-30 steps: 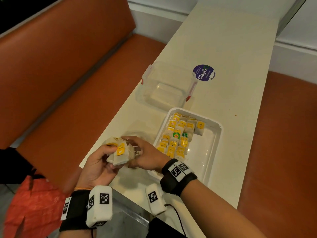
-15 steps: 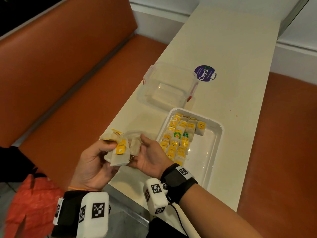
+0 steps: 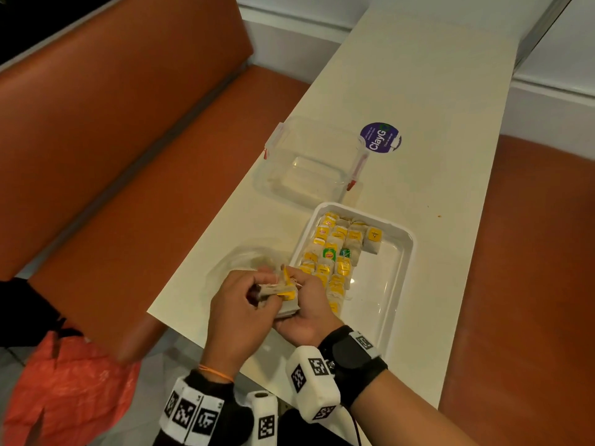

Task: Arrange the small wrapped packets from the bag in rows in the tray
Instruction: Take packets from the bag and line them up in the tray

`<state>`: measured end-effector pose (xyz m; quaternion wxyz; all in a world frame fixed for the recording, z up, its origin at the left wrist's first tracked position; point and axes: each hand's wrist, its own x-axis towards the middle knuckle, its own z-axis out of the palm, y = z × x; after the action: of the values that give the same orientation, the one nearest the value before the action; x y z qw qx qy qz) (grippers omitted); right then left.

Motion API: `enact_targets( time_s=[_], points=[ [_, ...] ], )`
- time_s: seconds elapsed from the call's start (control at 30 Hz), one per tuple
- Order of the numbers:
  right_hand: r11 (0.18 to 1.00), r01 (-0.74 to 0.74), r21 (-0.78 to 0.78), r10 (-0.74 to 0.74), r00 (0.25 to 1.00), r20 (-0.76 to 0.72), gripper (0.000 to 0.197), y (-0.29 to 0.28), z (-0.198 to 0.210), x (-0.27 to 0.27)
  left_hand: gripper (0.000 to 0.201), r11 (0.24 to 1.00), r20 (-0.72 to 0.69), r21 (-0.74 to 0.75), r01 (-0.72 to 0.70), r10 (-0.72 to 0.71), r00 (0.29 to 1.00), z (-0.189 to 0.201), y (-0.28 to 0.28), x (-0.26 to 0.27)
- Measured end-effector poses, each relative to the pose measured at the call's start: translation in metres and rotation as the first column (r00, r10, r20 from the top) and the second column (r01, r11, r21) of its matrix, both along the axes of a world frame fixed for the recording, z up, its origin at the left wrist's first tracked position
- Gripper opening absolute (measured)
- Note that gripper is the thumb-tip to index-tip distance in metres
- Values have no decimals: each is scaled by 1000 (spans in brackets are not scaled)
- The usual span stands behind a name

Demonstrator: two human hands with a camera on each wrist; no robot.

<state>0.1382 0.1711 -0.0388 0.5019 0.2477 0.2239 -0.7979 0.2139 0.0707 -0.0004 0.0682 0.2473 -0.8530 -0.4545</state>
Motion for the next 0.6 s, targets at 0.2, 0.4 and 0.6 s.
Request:
enact_targets(
  time_s=[0.2,0.4,0.6],
  points=[
    [995,83,51,-79,993,-83,33,12,7,-5,35,914,-68,361,-183,222,973,3,8,8],
    [914,140,381,169,723,-670,31,11,30,9,61,-85,295,955,-283,324,899,-1,23,-6],
    [806,280,521,502,144,-853,25,22,37,28,50,-184,272,958,-221,330,904,-16,29,-19]
  ],
)
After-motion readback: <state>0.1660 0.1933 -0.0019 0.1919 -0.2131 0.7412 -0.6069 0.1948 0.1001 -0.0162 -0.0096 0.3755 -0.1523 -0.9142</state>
